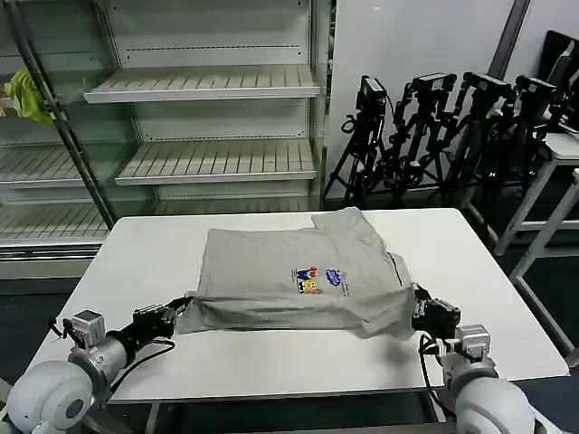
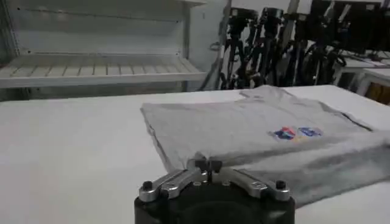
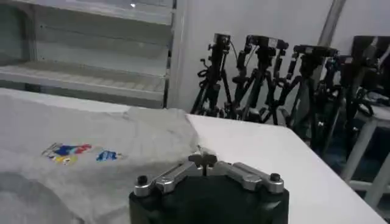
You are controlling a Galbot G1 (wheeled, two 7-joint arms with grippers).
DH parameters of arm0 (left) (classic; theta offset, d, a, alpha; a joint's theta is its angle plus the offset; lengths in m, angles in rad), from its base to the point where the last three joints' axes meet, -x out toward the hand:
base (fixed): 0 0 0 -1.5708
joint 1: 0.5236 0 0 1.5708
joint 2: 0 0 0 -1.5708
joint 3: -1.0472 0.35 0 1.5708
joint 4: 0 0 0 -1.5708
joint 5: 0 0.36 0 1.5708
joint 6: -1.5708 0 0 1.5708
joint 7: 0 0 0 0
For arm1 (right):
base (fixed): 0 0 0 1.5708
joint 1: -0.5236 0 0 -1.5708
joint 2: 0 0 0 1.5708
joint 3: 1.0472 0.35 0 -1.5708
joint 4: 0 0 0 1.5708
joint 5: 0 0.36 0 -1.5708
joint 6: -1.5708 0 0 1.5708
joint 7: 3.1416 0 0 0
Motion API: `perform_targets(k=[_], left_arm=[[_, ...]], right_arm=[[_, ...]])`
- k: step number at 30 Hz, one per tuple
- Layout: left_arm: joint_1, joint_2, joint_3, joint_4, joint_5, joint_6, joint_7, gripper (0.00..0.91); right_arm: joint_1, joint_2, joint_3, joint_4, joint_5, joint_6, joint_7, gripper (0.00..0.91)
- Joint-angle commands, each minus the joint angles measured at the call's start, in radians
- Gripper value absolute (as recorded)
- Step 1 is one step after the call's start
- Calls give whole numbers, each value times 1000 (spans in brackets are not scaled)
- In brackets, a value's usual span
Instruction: Fold and organize the clothes.
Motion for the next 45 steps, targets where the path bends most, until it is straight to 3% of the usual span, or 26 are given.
perform_targets(k=[1, 17, 33, 34, 35, 36, 37, 38, 40, 41, 45], left_arm=[[-87, 29, 51, 60, -3, -2, 0, 50], [-140, 58, 97, 104, -5, -3, 2, 50], [-199, 45, 181, 160, 22, -17, 2, 50], [-205, 44, 189, 165, 23, -17, 2, 60], [-213, 42, 199, 170, 25, -19, 2, 191], [-220, 41, 205, 173, 26, -20, 1, 363], [-225, 39, 213, 177, 28, -22, 2, 474], [-235, 37, 221, 184, 29, -22, 2, 544], [-246, 35, 233, 193, 34, -23, 1, 756], [-254, 33, 241, 200, 38, -28, 1, 907], [-275, 22, 259, 219, 51, -43, 0, 907]], right_arm=[[103, -10, -27, -65, 5, 3, -44, 0], [284, -3, -139, -135, -15, 2, -102, 0], [266, 40, -176, -190, -64, 1, -107, 0], [264, 43, -174, -194, -67, 1, -107, 0], [259, 46, -173, -203, -72, 1, -108, 0], [258, 47, -173, -207, -75, 2, -109, 232], [258, 49, -172, -213, -77, 2, -109, 232], [256, 52, -169, -219, -85, 0, -113, 746], [256, 54, -167, -223, -91, -6, -111, 907], [258, 56, -163, -229, -91, -14, -109, 907], [266, 67, -158, -259, -104, -15, -104, 907]])
